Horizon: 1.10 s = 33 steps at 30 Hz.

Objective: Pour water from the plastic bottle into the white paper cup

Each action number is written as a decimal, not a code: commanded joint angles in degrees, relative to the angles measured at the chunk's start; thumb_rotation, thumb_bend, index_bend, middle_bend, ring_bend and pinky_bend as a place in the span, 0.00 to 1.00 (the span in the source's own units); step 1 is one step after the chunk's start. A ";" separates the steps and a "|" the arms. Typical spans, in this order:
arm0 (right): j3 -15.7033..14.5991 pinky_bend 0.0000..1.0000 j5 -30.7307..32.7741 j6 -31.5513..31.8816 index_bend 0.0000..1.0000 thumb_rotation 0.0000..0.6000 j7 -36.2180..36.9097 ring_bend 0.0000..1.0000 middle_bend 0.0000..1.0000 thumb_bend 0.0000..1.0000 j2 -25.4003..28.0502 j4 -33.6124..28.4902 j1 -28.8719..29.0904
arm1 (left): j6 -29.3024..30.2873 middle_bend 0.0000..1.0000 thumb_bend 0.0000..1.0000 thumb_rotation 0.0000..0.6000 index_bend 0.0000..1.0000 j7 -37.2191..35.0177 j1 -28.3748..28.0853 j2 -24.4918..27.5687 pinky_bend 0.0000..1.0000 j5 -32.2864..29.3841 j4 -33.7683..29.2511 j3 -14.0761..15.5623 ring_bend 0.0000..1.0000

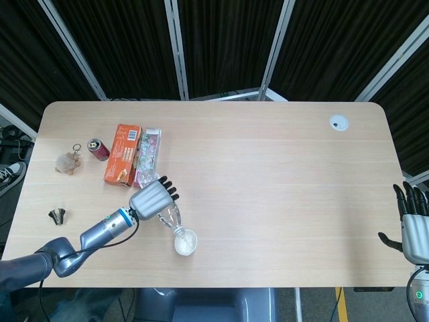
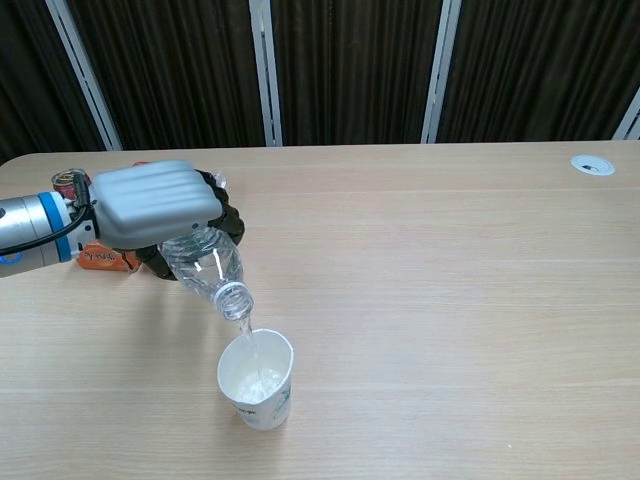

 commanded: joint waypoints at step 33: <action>-0.02 0.00 0.84 -0.77 0.00 1.00 -1.28 0.00 0.00 0.00 -0.79 0.47 0.38 | -4.05 0.46 0.42 1.00 0.50 -71.27 5.27 -9.19 0.39 -15.04 7.91 -7.49 0.37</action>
